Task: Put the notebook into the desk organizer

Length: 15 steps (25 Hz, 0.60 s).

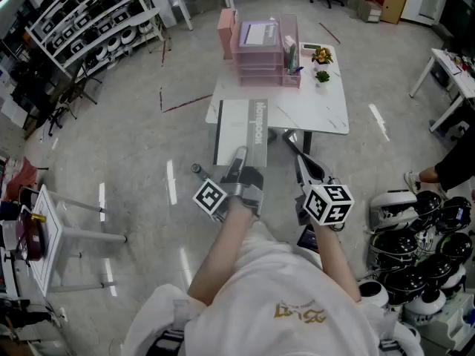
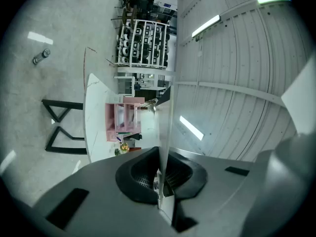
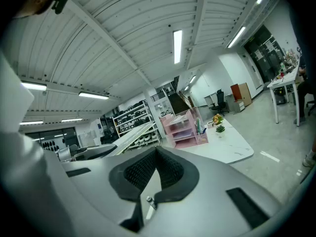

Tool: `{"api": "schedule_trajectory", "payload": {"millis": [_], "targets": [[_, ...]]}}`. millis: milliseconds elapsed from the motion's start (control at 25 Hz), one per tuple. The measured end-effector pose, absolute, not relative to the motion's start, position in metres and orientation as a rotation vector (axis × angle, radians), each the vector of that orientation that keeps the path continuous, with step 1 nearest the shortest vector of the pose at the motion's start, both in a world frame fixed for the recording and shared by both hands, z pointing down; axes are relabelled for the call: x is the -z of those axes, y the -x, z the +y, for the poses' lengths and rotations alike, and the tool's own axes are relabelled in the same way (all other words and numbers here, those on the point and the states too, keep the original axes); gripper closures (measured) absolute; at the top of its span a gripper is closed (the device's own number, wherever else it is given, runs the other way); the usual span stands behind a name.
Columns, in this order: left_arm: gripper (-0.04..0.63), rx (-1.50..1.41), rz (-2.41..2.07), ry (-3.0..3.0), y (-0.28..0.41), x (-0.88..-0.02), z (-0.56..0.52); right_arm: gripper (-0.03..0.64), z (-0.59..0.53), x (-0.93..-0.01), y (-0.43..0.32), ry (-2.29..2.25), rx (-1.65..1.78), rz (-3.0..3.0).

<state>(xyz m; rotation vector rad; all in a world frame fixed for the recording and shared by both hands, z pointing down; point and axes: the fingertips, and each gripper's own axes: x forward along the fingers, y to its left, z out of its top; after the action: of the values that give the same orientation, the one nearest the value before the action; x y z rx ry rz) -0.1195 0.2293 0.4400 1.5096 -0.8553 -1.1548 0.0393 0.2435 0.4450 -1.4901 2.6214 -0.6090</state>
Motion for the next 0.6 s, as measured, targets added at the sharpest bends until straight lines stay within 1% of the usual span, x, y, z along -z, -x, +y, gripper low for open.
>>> {"api": "schedule_trajectory", "payload": {"millis": [360, 560, 600], "targets": [[0.571, 1.161, -0.852, -1.513, 0.117, -0.441, 0.228, 0.606, 0.238, -0.445, -0.052, 1.524, 0.59, 2.59], [0.571, 1.166, -0.854, -1.513, 0.119, -0.44, 0.223, 0.605, 0.23, -0.436, -0.059, 1.5, 0.523, 2.565], [0.571, 1.167, -0.855, -1.519, 0.12, -0.438, 0.221, 0.559, 0.228, -0.433, -0.059, 1.488, 0.51, 2.566]]}}
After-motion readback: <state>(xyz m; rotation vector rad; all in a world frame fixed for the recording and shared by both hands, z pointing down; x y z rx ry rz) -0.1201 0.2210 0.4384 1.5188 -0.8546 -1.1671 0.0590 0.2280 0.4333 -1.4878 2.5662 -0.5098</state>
